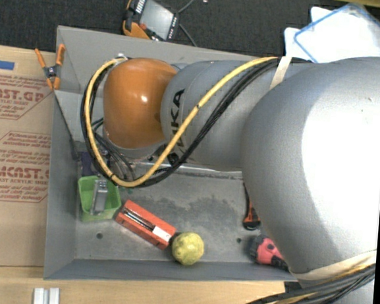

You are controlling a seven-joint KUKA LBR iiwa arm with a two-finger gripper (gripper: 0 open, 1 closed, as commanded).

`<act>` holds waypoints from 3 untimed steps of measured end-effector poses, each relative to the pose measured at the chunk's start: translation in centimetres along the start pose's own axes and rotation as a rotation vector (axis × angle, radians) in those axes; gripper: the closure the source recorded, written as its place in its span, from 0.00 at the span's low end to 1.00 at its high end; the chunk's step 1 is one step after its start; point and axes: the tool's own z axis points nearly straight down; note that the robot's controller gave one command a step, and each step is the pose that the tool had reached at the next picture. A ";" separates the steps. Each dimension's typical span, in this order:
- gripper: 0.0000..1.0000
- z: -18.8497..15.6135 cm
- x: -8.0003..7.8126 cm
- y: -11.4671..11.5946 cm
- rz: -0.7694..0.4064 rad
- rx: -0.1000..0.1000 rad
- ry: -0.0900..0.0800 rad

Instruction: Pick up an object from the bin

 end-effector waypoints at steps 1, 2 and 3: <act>0.00 -0.5 -0.2 -0.1 0.002 -0.001 -0.007; 0.00 3.2 -0.9 0.6 -0.302 -0.009 0.001; 0.00 3.1 -1.0 0.6 -0.339 -0.010 -0.007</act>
Offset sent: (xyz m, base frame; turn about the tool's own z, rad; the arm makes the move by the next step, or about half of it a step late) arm 0.0156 0.0001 -0.0673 -0.3365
